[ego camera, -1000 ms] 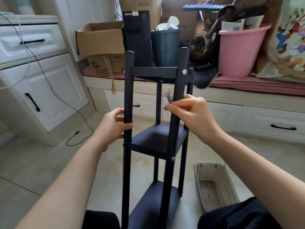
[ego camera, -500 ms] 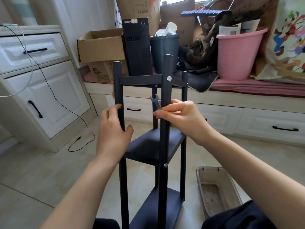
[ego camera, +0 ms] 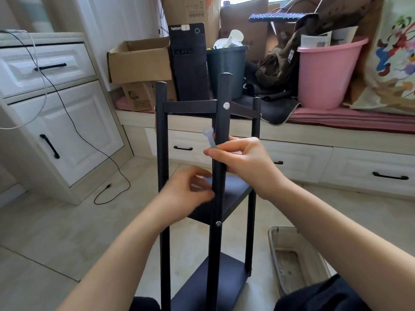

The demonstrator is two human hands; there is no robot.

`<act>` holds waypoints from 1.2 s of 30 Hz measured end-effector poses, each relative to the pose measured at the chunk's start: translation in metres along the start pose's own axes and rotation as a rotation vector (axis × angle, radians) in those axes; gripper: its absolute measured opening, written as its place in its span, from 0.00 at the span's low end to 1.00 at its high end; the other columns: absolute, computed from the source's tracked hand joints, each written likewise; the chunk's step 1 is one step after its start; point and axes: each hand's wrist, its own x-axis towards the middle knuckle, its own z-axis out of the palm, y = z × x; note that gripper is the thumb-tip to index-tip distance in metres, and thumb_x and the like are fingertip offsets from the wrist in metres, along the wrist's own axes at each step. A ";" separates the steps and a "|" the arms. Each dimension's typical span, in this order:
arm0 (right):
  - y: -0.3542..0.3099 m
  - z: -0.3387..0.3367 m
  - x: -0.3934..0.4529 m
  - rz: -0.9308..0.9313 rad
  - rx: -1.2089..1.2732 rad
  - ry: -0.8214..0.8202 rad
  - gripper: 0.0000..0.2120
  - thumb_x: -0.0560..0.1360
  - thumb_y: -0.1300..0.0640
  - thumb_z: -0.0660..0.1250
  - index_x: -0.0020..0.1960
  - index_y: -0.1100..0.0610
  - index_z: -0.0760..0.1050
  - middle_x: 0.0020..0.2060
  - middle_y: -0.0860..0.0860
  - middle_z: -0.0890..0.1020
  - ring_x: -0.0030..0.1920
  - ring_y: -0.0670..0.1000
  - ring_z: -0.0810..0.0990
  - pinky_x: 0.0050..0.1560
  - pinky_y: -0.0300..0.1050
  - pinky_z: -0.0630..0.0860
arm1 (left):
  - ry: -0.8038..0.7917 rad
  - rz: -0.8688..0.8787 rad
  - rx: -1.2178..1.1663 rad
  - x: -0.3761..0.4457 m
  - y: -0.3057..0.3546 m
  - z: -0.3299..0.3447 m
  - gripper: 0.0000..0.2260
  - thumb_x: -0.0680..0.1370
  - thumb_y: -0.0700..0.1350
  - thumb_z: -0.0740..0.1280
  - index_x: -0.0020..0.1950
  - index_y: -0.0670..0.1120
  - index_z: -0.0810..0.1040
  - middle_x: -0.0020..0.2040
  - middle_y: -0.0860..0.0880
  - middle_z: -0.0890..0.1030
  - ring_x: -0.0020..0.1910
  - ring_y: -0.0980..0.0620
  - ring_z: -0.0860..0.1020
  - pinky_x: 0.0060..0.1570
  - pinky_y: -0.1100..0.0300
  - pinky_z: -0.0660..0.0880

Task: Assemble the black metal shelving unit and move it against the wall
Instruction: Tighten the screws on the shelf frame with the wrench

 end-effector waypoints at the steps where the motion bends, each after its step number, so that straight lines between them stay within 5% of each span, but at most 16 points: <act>1: 0.000 0.002 0.000 -0.014 -0.007 0.018 0.04 0.73 0.54 0.75 0.44 0.54 0.87 0.35 0.44 0.80 0.48 0.53 0.82 0.55 0.57 0.79 | -0.104 -0.020 -0.013 -0.001 0.000 0.003 0.15 0.74 0.42 0.75 0.57 0.56 0.78 0.48 0.55 0.85 0.47 0.60 0.83 0.43 0.69 0.76; 4: 0.001 0.004 -0.001 -0.030 0.009 0.015 0.05 0.74 0.54 0.75 0.45 0.56 0.87 0.35 0.43 0.80 0.44 0.49 0.81 0.50 0.48 0.79 | -0.125 -0.002 -0.031 -0.003 -0.001 0.012 0.15 0.74 0.46 0.76 0.57 0.55 0.76 0.50 0.54 0.84 0.45 0.61 0.83 0.40 0.72 0.76; 6: 0.001 0.003 -0.001 -0.027 0.044 -0.014 0.06 0.73 0.55 0.75 0.46 0.57 0.87 0.38 0.44 0.81 0.46 0.47 0.82 0.52 0.45 0.78 | -0.063 0.024 -0.013 -0.004 0.001 0.015 0.13 0.75 0.46 0.75 0.56 0.53 0.76 0.50 0.53 0.84 0.47 0.57 0.83 0.46 0.65 0.79; 9: 0.003 0.002 0.000 -0.047 0.009 -0.019 0.04 0.73 0.55 0.75 0.45 0.56 0.87 0.55 0.46 0.83 0.60 0.44 0.79 0.63 0.45 0.73 | -0.056 0.019 -0.008 -0.003 0.000 0.016 0.11 0.76 0.45 0.74 0.55 0.51 0.76 0.50 0.51 0.82 0.49 0.51 0.83 0.51 0.52 0.82; 12: 0.002 0.000 -0.002 -0.056 -0.023 0.020 0.03 0.73 0.54 0.75 0.45 0.51 0.87 0.66 0.45 0.76 0.64 0.35 0.72 0.61 0.30 0.68 | -0.047 0.031 0.033 -0.001 -0.003 0.013 0.09 0.76 0.47 0.74 0.50 0.55 0.75 0.48 0.53 0.81 0.46 0.53 0.82 0.46 0.57 0.81; 14: 0.002 -0.003 -0.004 -0.076 -0.015 0.051 0.03 0.74 0.55 0.74 0.45 0.50 0.87 0.64 0.43 0.76 0.60 0.30 0.72 0.56 0.27 0.69 | -0.021 0.036 0.060 0.000 -0.006 0.010 0.10 0.76 0.47 0.74 0.47 0.57 0.74 0.47 0.55 0.81 0.44 0.56 0.81 0.41 0.62 0.78; 17: 0.004 -0.006 -0.003 -0.053 0.035 0.150 0.03 0.73 0.55 0.75 0.45 0.51 0.87 0.56 0.44 0.78 0.56 0.37 0.77 0.58 0.43 0.75 | 0.051 0.031 0.113 0.001 -0.009 0.006 0.09 0.76 0.49 0.74 0.44 0.58 0.73 0.44 0.58 0.81 0.42 0.60 0.80 0.34 0.70 0.72; 21: 0.010 -0.012 -0.001 -0.014 0.043 0.215 0.05 0.74 0.55 0.73 0.47 0.54 0.87 0.39 0.42 0.82 0.42 0.39 0.79 0.46 0.38 0.75 | 0.148 0.029 0.091 0.000 -0.010 0.001 0.07 0.76 0.52 0.71 0.43 0.56 0.74 0.40 0.53 0.82 0.40 0.55 0.82 0.37 0.62 0.75; 25: 0.018 -0.010 0.001 0.045 0.026 0.210 0.04 0.75 0.56 0.73 0.44 0.53 0.86 0.32 0.44 0.84 0.35 0.38 0.79 0.38 0.32 0.73 | 0.154 0.031 0.108 -0.002 -0.011 -0.005 0.09 0.78 0.49 0.70 0.46 0.54 0.70 0.39 0.51 0.82 0.35 0.56 0.83 0.39 0.57 0.79; 36: 0.015 0.009 0.031 0.197 0.026 0.086 0.06 0.75 0.56 0.72 0.42 0.55 0.86 0.37 0.48 0.87 0.34 0.50 0.75 0.38 0.43 0.77 | 0.096 0.019 0.112 0.000 -0.010 -0.014 0.09 0.78 0.46 0.71 0.49 0.52 0.70 0.44 0.48 0.81 0.35 0.56 0.84 0.37 0.61 0.78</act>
